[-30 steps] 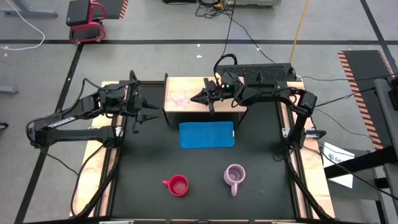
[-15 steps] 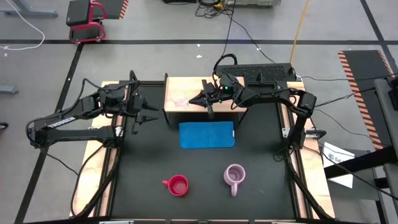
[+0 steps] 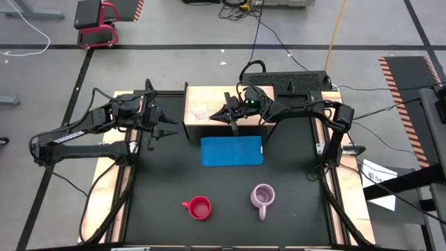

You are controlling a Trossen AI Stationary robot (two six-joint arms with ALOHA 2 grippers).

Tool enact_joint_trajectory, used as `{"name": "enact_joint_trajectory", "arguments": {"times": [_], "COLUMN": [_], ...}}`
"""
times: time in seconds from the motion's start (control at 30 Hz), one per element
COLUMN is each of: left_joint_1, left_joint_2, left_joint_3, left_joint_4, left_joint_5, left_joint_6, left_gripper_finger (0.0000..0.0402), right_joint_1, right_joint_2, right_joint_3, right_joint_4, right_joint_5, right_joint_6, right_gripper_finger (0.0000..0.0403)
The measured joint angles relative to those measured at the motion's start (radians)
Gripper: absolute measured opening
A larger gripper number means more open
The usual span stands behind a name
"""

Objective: Stack small to large cups/mugs on shelf
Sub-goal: Put the glass mug on the shelf

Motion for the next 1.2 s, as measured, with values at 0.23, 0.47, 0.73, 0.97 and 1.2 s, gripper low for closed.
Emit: {"name": "enact_joint_trajectory", "arguments": {"times": [0.23,0.47,0.73,0.97,1.2], "left_joint_1": [-0.005,-0.029,-0.051,-0.071,-0.087], "left_joint_2": [0.0,0.0,0.0,0.0,0.0], "left_joint_3": [0.0,0.0,0.0,0.0,0.0], "left_joint_4": [0.0,0.0,0.0,-0.013,-0.014], "left_joint_5": [0.0,0.001,-0.005,-0.006,-0.006], "left_joint_6": [0.0,0.0,-0.014,-0.022,-0.02], "left_gripper_finger": [0.0172,0.0172,0.0172,0.0172,0.0172], "right_joint_1": [0.013,0.041,0.038,0.006,-0.027], "right_joint_2": [0.0,0.0,-0.001,-0.042,-0.035], "right_joint_3": [0.0,0.0,-0.001,-0.002,-0.002], "right_joint_4": [0.0,0.001,0.014,-0.073,-0.098], "right_joint_5": [0.0,0.001,0.037,0.05,0.048], "right_joint_6": [-0.004,-0.019,-0.008,-0.026,-0.02], "right_gripper_finger": [0.0,0.0,0.0,0.0,0.0]}}
